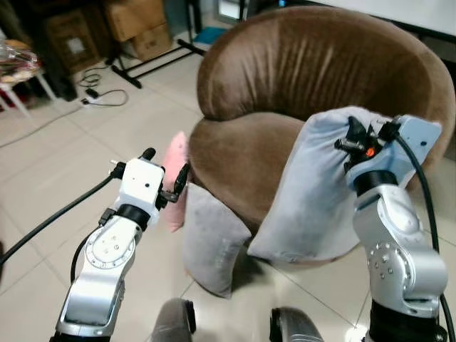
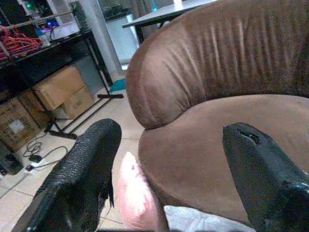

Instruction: Move the pillow to the sofa from floor

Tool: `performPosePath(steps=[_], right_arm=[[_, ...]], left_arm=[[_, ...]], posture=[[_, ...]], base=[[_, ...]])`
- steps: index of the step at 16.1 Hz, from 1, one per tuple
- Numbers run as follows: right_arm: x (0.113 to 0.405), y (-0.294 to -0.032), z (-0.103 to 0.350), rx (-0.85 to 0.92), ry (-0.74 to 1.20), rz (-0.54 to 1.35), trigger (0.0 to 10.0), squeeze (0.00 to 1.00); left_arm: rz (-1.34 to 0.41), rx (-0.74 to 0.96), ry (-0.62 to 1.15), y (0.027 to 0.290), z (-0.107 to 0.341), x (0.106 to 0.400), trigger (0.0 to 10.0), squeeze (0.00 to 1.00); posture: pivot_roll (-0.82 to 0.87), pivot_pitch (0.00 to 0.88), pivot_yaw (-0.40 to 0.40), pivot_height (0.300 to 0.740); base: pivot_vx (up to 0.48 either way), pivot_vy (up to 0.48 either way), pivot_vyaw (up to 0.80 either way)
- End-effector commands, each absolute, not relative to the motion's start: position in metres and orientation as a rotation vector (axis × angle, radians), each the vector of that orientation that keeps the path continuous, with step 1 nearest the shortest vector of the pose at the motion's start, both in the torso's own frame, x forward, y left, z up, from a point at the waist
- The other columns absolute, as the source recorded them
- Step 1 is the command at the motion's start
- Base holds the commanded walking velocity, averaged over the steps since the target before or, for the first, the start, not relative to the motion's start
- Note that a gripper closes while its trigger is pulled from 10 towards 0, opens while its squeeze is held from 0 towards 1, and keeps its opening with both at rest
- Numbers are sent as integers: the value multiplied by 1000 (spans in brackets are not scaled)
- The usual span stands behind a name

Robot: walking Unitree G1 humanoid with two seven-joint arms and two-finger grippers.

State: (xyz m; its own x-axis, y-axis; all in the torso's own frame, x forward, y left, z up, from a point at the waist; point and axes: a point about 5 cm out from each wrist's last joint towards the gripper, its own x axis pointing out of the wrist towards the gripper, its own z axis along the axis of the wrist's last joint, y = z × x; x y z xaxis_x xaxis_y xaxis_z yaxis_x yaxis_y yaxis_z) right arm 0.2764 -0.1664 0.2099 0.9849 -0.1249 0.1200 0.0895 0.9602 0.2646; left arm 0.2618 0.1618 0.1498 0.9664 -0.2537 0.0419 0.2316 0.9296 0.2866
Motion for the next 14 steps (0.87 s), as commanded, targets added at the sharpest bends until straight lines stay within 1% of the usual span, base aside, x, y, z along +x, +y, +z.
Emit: performPosePath(steps=[1,4,9,10,11,14], right_arm=[[273,-167,232,269,-246,-97,10000,0],[273,-168,232,271,-250,-103,10000,0],[270,-167,223,281,-229,-124,10000,0],[270,-168,221,282,-222,-129,10000,0],[271,-168,204,243,-155,-148,10000,0],[271,-164,182,142,-68,-156,10000,0]], left_arm=[[-238,281,-80,163,149,262,10000,0],[-225,285,-71,165,148,263,10000,0],[-242,323,-86,165,149,267,10000,0],[-242,322,-87,165,150,267,10000,0],[-248,321,-85,164,149,268,10000,0],[-250,321,-81,163,146,269,10000,0]], posture=[[-37,0,7,717],[-38,0,10,740],[-45,0,37,740],[-45,0,38,740],[-49,0,43,740],[-48,0,42,740]], base=[[0,0,0],[0,0,0],[0,0,0],[0,-255,0],[0,-412,0],[0,-412,0]])
